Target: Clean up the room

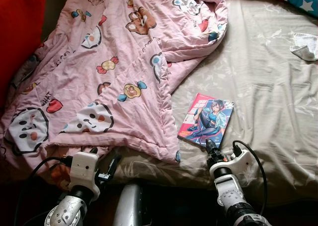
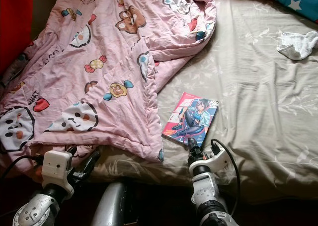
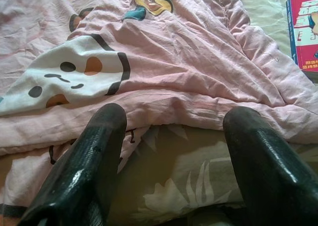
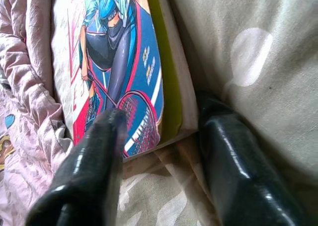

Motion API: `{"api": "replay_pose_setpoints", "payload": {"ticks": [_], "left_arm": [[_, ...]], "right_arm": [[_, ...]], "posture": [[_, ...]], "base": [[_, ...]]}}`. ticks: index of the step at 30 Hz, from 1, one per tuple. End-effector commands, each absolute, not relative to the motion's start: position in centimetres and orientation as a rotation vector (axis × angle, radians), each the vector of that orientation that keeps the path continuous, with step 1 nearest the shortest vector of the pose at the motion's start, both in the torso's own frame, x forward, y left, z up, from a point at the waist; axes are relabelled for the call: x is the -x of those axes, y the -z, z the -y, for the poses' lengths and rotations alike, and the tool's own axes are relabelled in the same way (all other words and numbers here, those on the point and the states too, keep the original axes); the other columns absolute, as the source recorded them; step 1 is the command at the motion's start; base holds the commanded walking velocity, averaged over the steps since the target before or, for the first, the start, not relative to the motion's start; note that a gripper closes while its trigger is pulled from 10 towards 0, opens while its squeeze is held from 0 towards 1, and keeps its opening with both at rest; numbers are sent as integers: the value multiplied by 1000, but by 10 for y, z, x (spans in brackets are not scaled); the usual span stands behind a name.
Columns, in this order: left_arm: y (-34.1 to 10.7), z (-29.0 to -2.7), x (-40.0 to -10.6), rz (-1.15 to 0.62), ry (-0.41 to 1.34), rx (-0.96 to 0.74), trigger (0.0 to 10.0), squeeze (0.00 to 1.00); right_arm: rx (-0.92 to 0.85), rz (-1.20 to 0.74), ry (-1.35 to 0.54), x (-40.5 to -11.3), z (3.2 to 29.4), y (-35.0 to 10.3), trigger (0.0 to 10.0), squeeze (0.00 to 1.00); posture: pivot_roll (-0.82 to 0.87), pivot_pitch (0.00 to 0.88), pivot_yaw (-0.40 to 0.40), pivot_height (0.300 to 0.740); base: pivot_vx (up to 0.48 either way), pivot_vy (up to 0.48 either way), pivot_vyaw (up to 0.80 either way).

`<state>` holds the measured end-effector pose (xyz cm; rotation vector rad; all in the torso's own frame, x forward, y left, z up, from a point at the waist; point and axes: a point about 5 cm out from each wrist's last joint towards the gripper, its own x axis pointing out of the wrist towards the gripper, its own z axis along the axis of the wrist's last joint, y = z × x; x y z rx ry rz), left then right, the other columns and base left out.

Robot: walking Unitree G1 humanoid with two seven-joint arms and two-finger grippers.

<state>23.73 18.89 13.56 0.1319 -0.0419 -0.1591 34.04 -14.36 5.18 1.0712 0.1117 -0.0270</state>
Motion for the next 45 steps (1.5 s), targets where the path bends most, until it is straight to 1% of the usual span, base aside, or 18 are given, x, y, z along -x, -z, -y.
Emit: {"api": "replay_pose_setpoints", "payload": {"ticks": [1, 6, 10, 16, 18, 19, 25, 27, 30, 31, 35, 36, 37, 39, 40, 41, 42, 45], "left_arm": [[-123, -193, -233, -8, 140, -140, 10000, 0], [-119, -192, -235, -13, 138, -134, 10000, 0], [-118, -190, -242, -3, 139, -128, 10000, 0], [-117, -190, -254, 13, 137, -123, 10000, 0], [-117, -190, -255, 17, 137, -121, 10000, 0], [-116, -190, -257, 19, 136, -120, 10000, 0], [-114, -186, -270, 37, 142, -110, 10000, 0], [-113, -184, -273, 41, 144, -108, 10000, 0], [-112, -184, -276, 43, 145, -107, 10000, 0], [-111, -184, -278, 42, 144, -106, 10000, 0], [-104, -185, -280, 34, 132, -91, 10000, 0], [-103, -185, -280, 32, 128, -87, 10000, 0], [-99, -185, -280, 30, 119, -78, 10000, 0], [-97, -185, -280, 28, 112, -67, 10000, 0], [-95, -185, -280, 26, 109, -62, 10000, 0], [-94, -185, -280, 24, 107, -60, 10000, 0], [-92, -185, -279, 20, 98, -51, 10000, 0], [-88, -187, -278, 12, 80, -32, 10000, 0]], "right_arm": [[-1092, -166, 25, -334, 133, -42, 0, 0], [-1068, -128, 11, -339, 137, -49, 0, 0], [-1011, -90, -4, -343, 141, -57, 0, 0], [-902, -4, -62, -348, 143, -72, 0, 0], [-886, 15, -76, -349, 143, -75, 0, 0], [-877, 22, -82, -349, 143, -76, 0, 0], [-805, 69, -91, -341, 149, -75, 0, 0], [-771, 84, -69, -335, 155, -73, 0, 0], [-650, 96, -38, -329, 163, -73, 0, 0], [-585, 94, -23, -326, 167, -74, 0, 0], [-487, 96, 25, -321, 175, -76, 0, 0], [-440, 106, 17, -320, 175, -79, 0, 0], [-357, 127, 2, -318, 175, -87, 0, 0], [-331, 143, 3, -317, 176, -92, 0, 0], [-306, 154, 8, -317, 177, -97, 6471, 0], [-290, 159, 10, -317, 177, -99, 6471, 0], [-251, 173, 4, -317, 177, -104, 10000, 0], [-236, 175, 11, -317, 177, -106, 10000, 0]], "posture": [[232, 435, 134, 587], [218, 422, 128, 587], [203, 400, 123, 587], [172, 349, 115, 587], [168, 345, 114, 587], [155, 329, 110, 587], [121, 289, 101, 587], [110, 276, 98, 587], [92, 256, 92, 587], [81, 247, 88, 587], [60, 222, 74, 587], [55, 216, 71, 587], [44, 201, 63, 587], [38, 189, 57, 587], [32, 176, 50, 587], [32, 176, 50, 587], [26, 164, 44, 587], [19, 152, 38, 587]], "base": [[0, 0, 0], [0, 0, 0], [0, 0, 0], [0, 0, 0], [0, 0, 0], [0, 0, 0], [0, 0, 0], [0, 0, 0], [0, 0, 0], [0, 0, 0], [0, 0, 0], [0, 0, 0], [0, 0, 0], [0, 0, 0], [0, 0, 0], [0, 0, 0], [0, 0, 0], [0, 0, 0]]}}
